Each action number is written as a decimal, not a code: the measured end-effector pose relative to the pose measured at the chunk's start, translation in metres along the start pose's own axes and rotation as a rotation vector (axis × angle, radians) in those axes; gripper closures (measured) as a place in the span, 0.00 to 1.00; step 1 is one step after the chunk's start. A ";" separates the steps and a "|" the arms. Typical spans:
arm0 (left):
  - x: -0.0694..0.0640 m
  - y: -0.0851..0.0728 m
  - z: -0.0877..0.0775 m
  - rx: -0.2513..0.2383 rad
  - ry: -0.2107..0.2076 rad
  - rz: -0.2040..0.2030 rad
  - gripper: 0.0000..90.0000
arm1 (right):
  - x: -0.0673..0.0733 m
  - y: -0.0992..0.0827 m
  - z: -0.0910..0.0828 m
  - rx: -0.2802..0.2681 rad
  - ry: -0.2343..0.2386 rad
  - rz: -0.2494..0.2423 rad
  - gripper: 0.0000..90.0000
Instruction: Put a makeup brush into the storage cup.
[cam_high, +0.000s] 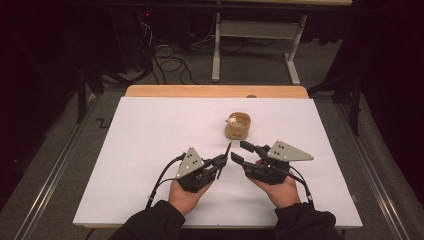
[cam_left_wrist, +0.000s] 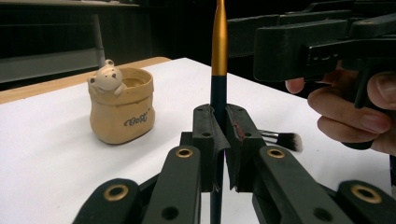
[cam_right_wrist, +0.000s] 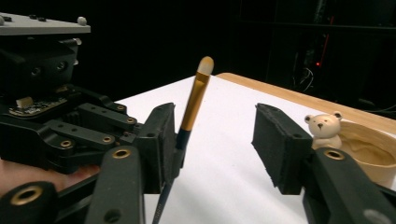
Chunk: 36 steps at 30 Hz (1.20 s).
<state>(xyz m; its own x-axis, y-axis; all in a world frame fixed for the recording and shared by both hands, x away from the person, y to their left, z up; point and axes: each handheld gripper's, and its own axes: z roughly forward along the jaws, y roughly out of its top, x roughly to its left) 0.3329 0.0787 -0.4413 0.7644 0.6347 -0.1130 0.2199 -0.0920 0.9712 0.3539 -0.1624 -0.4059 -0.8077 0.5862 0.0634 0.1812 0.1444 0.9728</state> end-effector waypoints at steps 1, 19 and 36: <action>0.000 0.000 0.000 0.000 0.000 0.000 0.93 | 0.000 0.000 0.000 0.000 0.000 0.000 0.56; -0.006 -0.001 0.001 -0.005 -0.004 0.019 0.93 | 0.004 -0.002 0.008 0.008 0.076 0.048 0.70; -0.009 -0.002 0.002 -0.009 0.001 0.023 0.93 | 0.002 -0.006 0.011 0.014 0.091 0.092 0.81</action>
<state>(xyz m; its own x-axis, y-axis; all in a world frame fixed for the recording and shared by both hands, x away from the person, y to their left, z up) 0.3271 0.0716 -0.4425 0.7684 0.6336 -0.0904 0.1966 -0.0993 0.9754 0.3579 -0.1534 -0.4136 -0.8348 0.5227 0.1727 0.2640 0.1048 0.9588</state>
